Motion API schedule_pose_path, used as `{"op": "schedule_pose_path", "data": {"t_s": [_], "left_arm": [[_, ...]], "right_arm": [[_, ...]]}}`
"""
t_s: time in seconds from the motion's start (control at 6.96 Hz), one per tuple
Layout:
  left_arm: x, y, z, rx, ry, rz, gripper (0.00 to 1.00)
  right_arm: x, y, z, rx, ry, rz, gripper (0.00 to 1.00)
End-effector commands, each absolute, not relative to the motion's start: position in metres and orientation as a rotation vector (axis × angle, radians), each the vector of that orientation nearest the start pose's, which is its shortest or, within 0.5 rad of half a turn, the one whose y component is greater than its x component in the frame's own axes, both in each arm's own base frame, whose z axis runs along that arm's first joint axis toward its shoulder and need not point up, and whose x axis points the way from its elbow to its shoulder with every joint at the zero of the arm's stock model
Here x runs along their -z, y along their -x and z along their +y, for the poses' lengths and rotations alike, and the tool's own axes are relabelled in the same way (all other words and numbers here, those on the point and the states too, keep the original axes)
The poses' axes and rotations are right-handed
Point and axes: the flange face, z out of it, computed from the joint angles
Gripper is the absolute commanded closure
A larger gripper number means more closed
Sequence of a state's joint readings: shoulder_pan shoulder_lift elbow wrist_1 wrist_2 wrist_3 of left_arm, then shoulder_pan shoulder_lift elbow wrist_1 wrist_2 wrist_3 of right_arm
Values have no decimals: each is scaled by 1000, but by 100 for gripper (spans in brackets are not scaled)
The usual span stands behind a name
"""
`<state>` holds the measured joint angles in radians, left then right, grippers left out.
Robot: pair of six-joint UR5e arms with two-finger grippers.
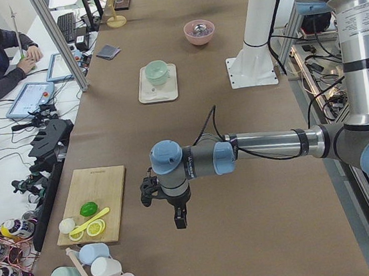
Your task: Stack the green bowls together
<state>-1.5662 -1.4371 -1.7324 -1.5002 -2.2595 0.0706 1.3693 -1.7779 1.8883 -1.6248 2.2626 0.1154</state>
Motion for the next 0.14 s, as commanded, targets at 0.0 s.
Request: {"op": "schedule_pose_path", "data": {"t_s": [0.0], "left_arm": [[-654,68,-432,-58,17,690,2]], "right_arm": [[-605,14,-413,104,55,-692,0]]}}
